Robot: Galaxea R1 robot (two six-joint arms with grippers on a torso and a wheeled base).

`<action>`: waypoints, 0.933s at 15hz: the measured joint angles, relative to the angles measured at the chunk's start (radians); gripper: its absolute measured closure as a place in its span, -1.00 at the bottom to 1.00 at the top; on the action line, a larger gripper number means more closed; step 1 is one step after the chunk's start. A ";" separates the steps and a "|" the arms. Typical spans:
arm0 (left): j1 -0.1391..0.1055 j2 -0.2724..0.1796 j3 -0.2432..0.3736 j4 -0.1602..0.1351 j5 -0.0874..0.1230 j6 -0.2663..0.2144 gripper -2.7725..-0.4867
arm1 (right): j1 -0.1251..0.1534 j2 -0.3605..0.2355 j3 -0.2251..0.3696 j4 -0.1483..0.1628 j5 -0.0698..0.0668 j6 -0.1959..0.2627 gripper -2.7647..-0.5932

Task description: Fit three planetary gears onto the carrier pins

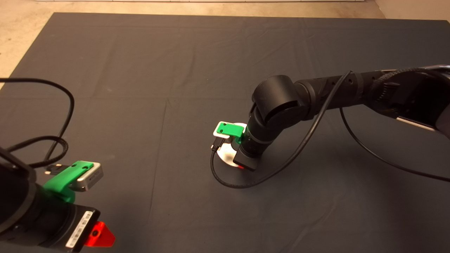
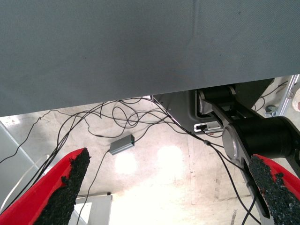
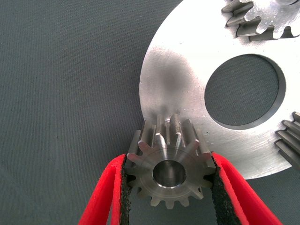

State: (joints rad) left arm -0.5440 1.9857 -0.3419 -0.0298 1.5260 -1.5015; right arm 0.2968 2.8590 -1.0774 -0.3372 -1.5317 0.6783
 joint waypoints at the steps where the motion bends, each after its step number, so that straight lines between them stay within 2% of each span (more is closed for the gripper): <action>1: 0.000 0.000 0.000 0.000 0.000 0.000 -0.73 | 0.000 0.000 0.000 0.000 0.000 0.000 0.67; 14: 0.000 0.000 0.000 -0.001 0.000 0.000 -0.73 | -0.001 0.001 -0.014 -0.004 0.000 0.000 0.68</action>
State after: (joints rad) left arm -0.5440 1.9857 -0.3419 -0.0306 1.5260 -1.5015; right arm 0.2959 2.8596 -1.0919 -0.3411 -1.5314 0.6783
